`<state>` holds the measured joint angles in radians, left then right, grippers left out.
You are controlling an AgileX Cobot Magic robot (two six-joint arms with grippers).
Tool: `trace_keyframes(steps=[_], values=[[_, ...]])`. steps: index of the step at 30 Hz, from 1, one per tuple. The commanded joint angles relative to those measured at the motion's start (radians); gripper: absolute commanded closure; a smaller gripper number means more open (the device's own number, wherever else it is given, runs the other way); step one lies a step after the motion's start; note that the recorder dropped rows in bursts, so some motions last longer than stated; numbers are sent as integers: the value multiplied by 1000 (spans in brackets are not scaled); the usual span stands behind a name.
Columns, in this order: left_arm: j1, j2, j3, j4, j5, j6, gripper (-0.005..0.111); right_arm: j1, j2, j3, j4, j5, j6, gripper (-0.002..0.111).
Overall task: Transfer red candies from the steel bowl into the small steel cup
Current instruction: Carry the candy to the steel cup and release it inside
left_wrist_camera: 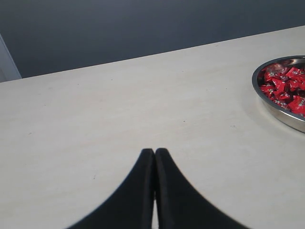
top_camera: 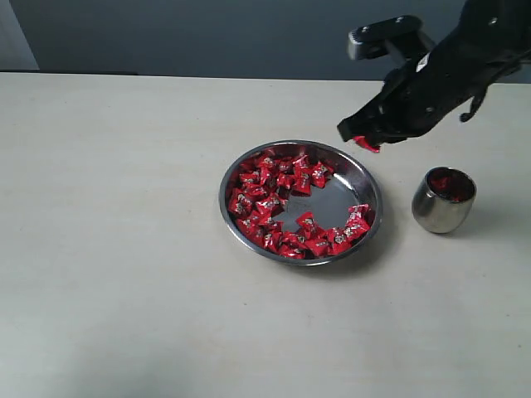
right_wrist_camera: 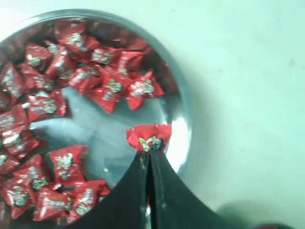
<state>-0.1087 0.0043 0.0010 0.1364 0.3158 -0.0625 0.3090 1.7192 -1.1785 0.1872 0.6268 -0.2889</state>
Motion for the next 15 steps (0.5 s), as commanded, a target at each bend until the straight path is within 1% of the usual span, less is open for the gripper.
trace_keyframes(steps=[1,4,7,15], values=[[-3,-4,-1,-1,-6,-6,106,-96,-42,-1,-86,80,85,109],[-3,-4,-1,-1,-6,-6,106,-147,-48,-1,-86,127,89,109],[-3,-4,-1,-1,-6,-6,106,-182,-51,-1,-88,134,115,109],[-3,-4,-1,-1,-6,-6,106,-193,-51,51,-109,145,133,109]])
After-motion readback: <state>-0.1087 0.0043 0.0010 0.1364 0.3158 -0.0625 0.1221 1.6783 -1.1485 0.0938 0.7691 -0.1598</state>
